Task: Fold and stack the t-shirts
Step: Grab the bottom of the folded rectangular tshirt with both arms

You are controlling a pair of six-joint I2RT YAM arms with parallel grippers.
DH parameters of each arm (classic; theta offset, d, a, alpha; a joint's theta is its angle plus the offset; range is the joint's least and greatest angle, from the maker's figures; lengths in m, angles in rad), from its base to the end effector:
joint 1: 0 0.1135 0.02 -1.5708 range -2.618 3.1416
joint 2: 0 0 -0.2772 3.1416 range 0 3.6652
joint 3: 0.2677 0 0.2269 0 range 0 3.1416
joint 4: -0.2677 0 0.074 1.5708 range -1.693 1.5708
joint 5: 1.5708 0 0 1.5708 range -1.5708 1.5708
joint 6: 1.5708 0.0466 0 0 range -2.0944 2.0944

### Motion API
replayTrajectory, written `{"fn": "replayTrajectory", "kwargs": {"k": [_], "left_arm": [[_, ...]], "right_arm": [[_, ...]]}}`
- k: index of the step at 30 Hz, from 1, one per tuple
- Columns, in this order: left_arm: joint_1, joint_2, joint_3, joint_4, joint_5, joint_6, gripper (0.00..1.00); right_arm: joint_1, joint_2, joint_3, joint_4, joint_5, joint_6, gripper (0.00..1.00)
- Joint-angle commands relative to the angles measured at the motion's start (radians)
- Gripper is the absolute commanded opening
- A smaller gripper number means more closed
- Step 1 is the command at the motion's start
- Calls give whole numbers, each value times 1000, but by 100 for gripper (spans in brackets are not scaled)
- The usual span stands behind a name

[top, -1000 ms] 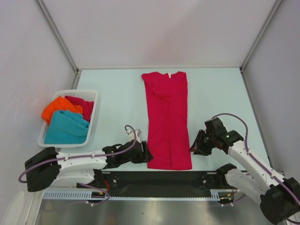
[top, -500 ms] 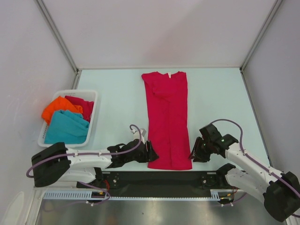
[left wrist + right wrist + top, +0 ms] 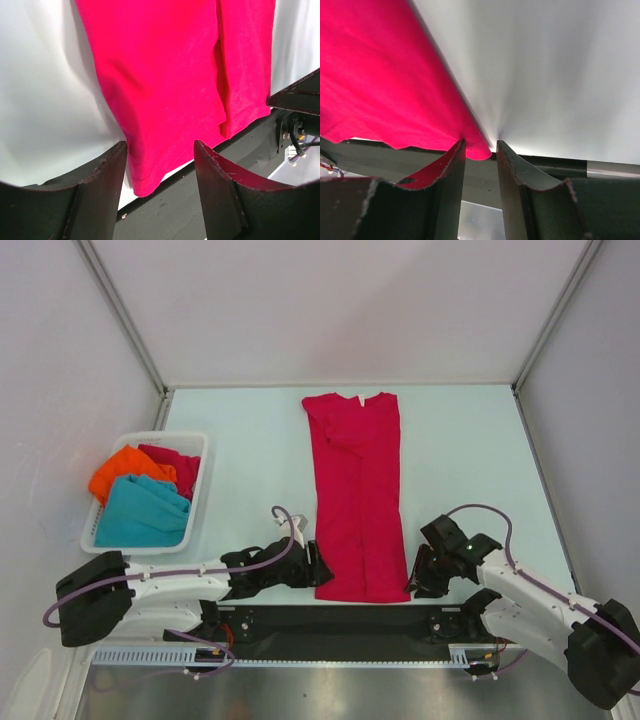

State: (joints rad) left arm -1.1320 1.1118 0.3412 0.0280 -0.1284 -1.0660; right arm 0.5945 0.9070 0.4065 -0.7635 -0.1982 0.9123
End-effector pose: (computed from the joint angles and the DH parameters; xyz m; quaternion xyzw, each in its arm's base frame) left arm 0.0838 -0.1645 0.1714 0.0044 0.9139 -0.3310 0.2348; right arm 0.0828 0.0670 0.1654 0.1407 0.9734 0.1753 0.0440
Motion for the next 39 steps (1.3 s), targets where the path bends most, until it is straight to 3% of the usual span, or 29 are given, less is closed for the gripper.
{"fn": "replayTrajectory", "kwargs": {"k": [1, 19, 22, 26, 27, 39], "left_arm": [[-5, -15, 16, -14, -20, 29, 61], [-6, 45, 22, 30, 1, 24, 59], [-5, 36, 19, 36, 7, 23, 51], [-5, 17, 19, 32, 10, 24, 7], [-5, 11, 19, 30, 12, 26, 3], [-6, -69, 65, -112, 36, 5, 0]], "right_arm": [[22, 16, -12, 47, 6, 39, 37], [83, 107, -9, 145, 13, 76, 36], [85, 104, -8, 147, 14, 76, 32], [87, 92, 0, 136, 20, 77, 8], [87, 87, 2, 135, 22, 77, 3], [139, 67, 95, 64, 65, 91, 0]]}}
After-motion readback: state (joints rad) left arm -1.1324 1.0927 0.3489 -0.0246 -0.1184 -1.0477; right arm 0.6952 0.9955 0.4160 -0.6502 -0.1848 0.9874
